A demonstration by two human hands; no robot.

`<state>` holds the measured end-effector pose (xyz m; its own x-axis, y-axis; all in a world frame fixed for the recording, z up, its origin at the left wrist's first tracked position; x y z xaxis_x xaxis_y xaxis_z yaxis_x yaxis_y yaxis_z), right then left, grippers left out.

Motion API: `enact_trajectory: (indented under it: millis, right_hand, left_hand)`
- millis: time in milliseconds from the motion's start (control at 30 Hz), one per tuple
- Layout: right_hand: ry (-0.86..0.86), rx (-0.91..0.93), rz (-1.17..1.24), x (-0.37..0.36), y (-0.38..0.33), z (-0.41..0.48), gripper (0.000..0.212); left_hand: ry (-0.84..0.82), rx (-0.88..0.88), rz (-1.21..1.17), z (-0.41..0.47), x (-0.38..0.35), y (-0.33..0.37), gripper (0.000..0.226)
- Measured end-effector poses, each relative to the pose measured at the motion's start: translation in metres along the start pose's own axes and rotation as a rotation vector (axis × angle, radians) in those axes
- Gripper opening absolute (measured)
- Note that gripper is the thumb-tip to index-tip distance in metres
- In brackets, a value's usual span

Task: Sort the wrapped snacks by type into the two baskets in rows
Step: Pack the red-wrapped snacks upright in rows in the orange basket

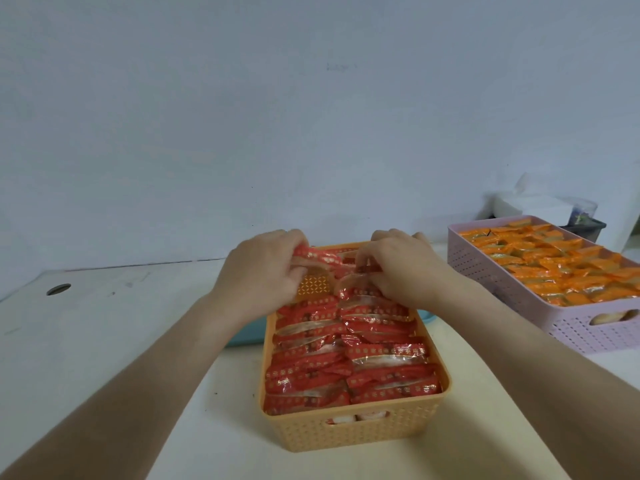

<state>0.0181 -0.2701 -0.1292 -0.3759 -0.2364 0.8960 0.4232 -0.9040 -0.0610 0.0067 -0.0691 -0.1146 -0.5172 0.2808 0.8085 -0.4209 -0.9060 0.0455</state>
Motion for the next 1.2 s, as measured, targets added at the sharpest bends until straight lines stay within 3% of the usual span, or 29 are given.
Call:
enact_trajectory:
  millis: [133, 233, 300, 367, 467, 567, 733, 900, 967, 1067, 1133, 1200]
  right_hand:
    - [-0.01, -0.009, 0.109, 0.006, 0.003, 0.001, 0.031]
    - [-0.052, -0.004, 0.121, 0.011, 0.0, 0.0, 0.025]
    - [-0.109, -0.005, 0.115, 0.015, -0.004, 0.0, 0.005]
    - [-0.161, -0.011, 0.085, 0.019, -0.008, 0.0, 0.013]
    - [-0.214, 0.011, 0.037, 0.019, -0.012, -0.003, 0.02]
    - [-0.205, -0.009, 0.088, 0.013, -0.009, -0.002, 0.022]
    - [-0.237, -0.05, 0.018, 0.007, -0.006, 0.016, 0.044]
    - [-0.155, -0.015, -0.089, -0.003, -0.014, 0.032, 0.009]
    - [-0.261, 0.028, -0.064, 0.002, -0.015, 0.032, 0.008]
    - [-0.567, 0.027, 0.055, 0.02, -0.008, 0.029, 0.022]
    - [-0.516, -0.005, 0.211, 0.03, 0.003, 0.033, 0.023]
    - [-0.271, -0.099, 0.45, 0.034, 0.016, 0.048, 0.02]
  left_hand:
    - [-0.117, 0.046, -0.136, -0.004, 0.013, 0.0, 0.024]
    - [-0.32, 0.006, -0.097, -0.012, 0.004, 0.0, 0.022]
    - [-0.417, -0.035, -0.044, -0.014, -0.002, -0.002, 0.016]
    - [-0.502, -0.027, -0.054, -0.014, -0.003, -0.002, 0.022]
    - [-0.495, -0.079, 0.032, -0.012, -0.006, 0.0, 0.034]
    - [-0.49, -0.096, 0.095, -0.011, -0.015, 0.003, 0.03]
    - [-0.608, -0.103, 0.192, -0.002, -0.025, 0.01, 0.031]
    - [-0.613, -0.089, 0.115, -0.001, -0.022, 0.01, 0.026]
    - [-0.619, -0.075, 0.054, -0.005, -0.021, 0.006, 0.029]
    - [-0.741, -0.041, -0.131, -0.013, -0.008, 0.008, 0.033]
    - [-0.683, 0.026, -0.295, -0.012, 0.009, 0.005, 0.033]
    - [-0.387, 0.15, -0.444, 0.0, 0.024, -0.013, 0.025]
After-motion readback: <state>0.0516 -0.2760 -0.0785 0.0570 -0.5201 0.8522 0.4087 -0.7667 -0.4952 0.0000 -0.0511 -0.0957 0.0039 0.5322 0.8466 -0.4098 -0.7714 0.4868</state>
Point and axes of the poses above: each hand's wrist, its own z-axis towards the middle knuckle, its own x-axis out of the back of the hand, y = z × x, the point moved 2 cm from there along z, towards the middle knuckle, and after that the axes turned 5 degrees about y, right-handed, at the moved point
